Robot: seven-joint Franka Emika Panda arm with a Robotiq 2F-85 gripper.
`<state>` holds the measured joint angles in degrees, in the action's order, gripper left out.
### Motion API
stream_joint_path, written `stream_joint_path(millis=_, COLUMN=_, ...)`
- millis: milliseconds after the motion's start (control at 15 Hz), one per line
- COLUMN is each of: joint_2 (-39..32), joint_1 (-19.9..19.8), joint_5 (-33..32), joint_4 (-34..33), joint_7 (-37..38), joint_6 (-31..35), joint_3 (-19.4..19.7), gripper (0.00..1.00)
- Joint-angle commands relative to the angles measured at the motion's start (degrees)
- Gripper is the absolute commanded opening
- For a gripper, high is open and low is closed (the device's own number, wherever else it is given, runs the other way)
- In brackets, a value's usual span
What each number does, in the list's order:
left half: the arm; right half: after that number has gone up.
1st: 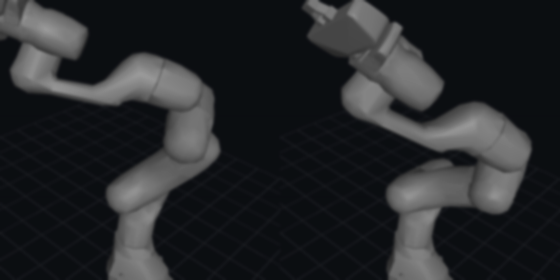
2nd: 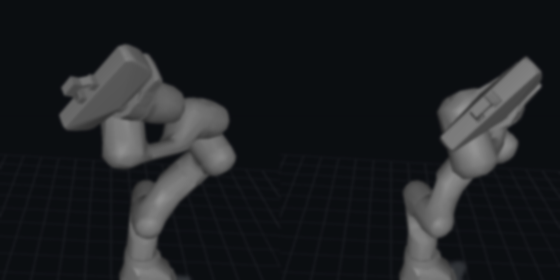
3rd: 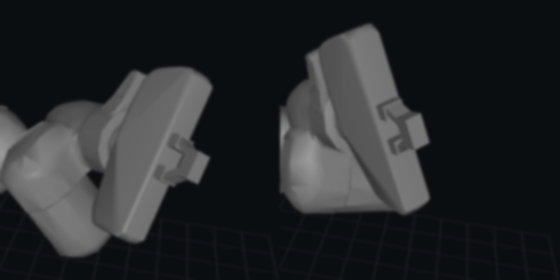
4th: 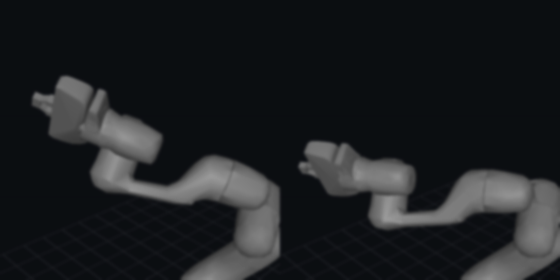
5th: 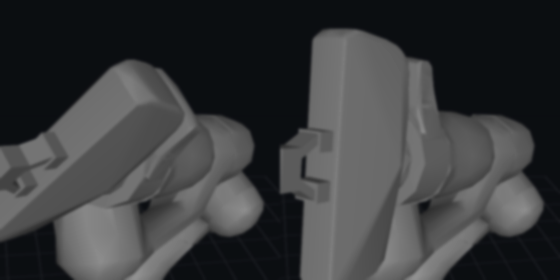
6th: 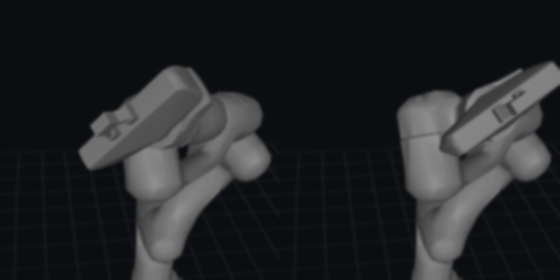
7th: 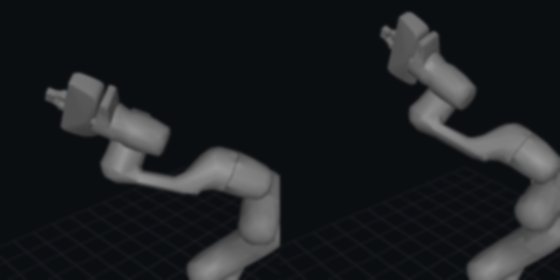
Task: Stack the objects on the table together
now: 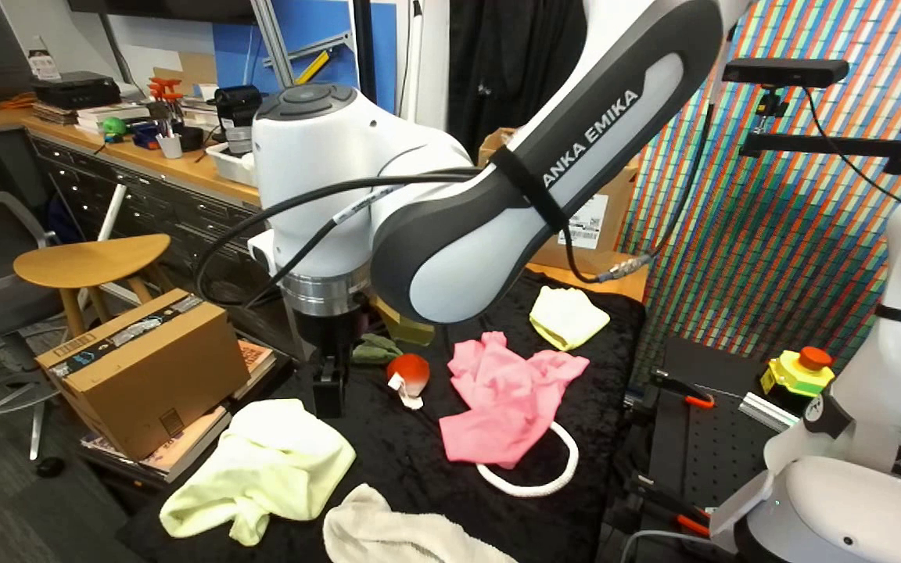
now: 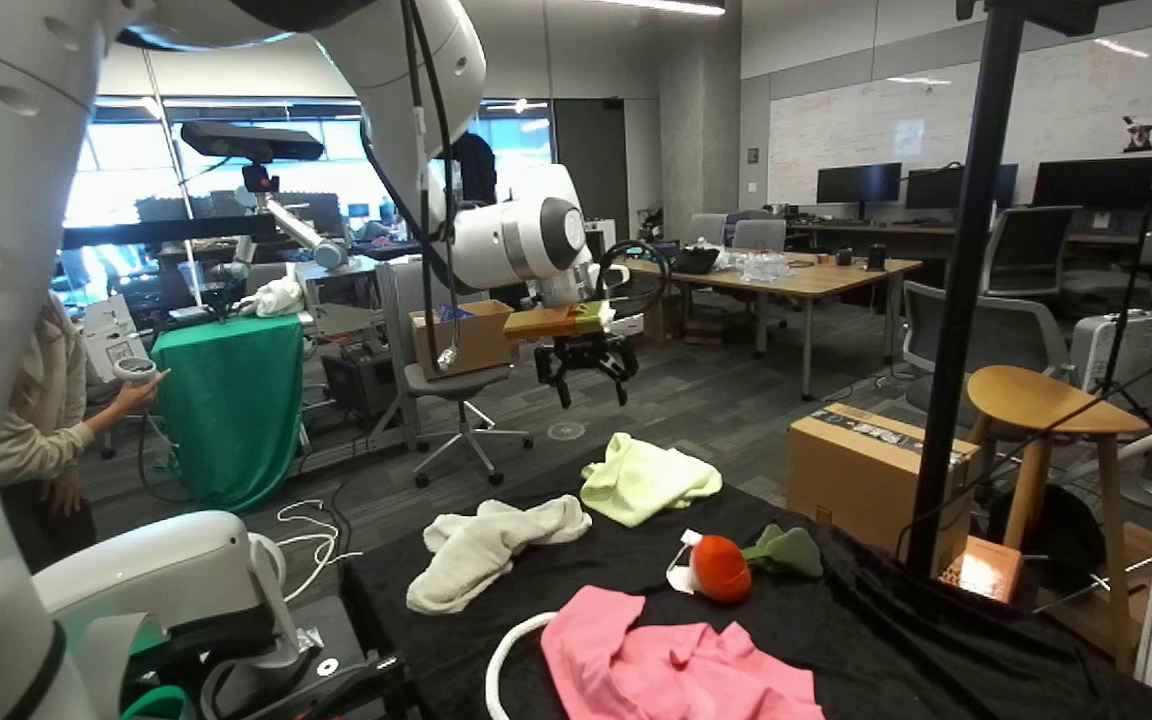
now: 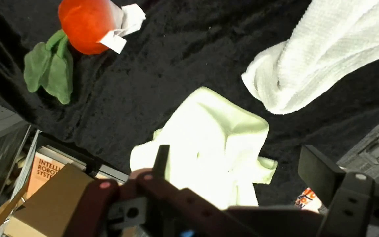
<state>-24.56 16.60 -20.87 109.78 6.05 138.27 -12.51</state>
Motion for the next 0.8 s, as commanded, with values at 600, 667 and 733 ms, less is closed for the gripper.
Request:
stream_joint_path(millis=600, joint_2=-14.9, joint_1=10.7, joint_5=-6.8, joint_4=-15.5, joint_7=4.5, joint_6=-0.4, joint_3=9.4, gripper=1.0)
stream_joint_path(millis=667, joint_2=-15.8, joint_1=11.5, joint_5=-7.4, joint_4=-16.8, joint_7=4.7, joint_6=-0.6, joint_3=9.9, gripper=1.0)
stream_joint_path(millis=733, joint_2=-16.4, joint_1=12.0, joint_5=-7.5, joint_4=-17.6, joint_7=4.6, joint_6=-1.0, joint_3=10.0, gripper=1.0)
